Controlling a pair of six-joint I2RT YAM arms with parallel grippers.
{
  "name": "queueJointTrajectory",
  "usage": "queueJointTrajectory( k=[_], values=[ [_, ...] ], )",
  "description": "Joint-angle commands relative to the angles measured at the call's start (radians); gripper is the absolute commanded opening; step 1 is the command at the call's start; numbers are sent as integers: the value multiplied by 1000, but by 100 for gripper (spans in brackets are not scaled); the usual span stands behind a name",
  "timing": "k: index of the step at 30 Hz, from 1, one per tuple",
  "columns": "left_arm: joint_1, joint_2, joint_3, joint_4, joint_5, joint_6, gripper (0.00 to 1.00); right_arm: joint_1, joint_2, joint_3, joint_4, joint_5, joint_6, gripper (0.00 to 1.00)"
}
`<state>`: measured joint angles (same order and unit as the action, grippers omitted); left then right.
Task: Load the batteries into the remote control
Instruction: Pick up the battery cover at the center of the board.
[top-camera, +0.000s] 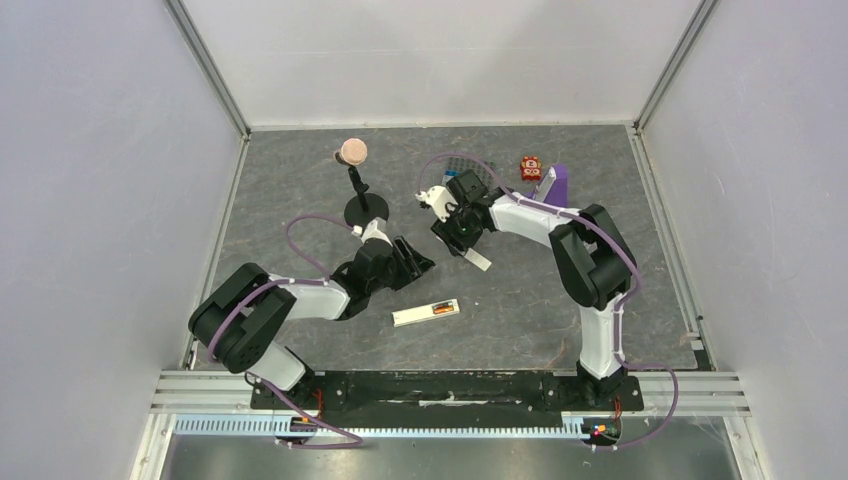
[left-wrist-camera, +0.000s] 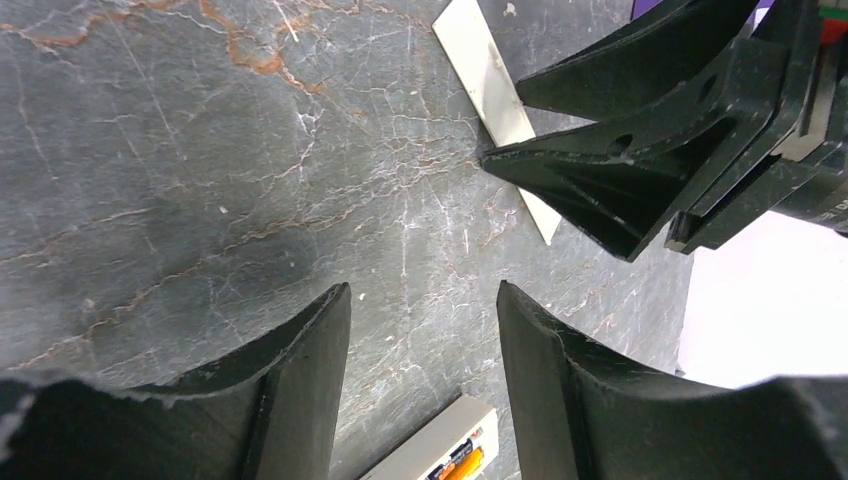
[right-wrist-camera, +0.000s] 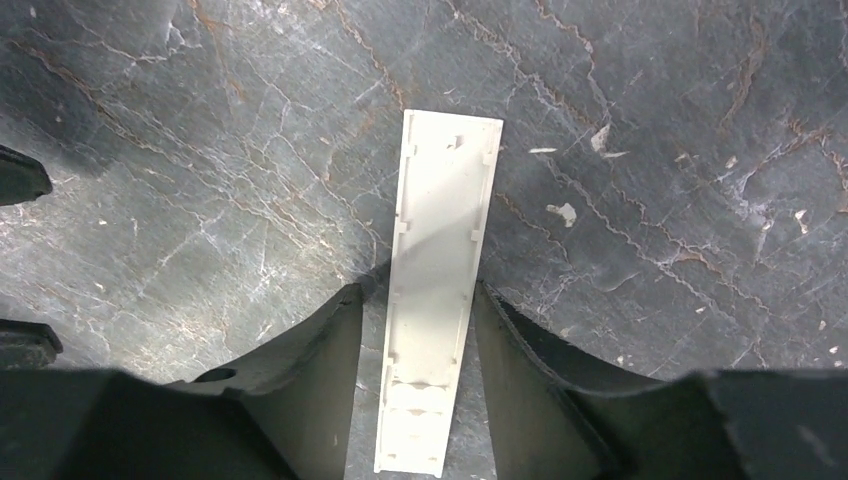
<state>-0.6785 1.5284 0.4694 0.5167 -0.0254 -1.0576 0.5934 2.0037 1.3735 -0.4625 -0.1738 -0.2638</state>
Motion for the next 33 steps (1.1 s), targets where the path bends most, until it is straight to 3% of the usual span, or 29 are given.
queueJointTrajectory(
  k=[1, 17, 25, 33],
  values=[
    [3, -24, 5, 1, -30, 4, 61, -6, 69, 30, -129, 0, -36, 45],
    [3, -26, 22, -33, -39, 21, 61, -6, 101, 30, -237, 122, 9, 54],
    [3, -26, 33, -41, -40, 27, 61, -5, 119, 21, -258, 61, 5, 29],
    [3, -15, 45, -40, -42, 34, 61, -4, 36, -27, -164, 60, 10, 28]
  ],
)
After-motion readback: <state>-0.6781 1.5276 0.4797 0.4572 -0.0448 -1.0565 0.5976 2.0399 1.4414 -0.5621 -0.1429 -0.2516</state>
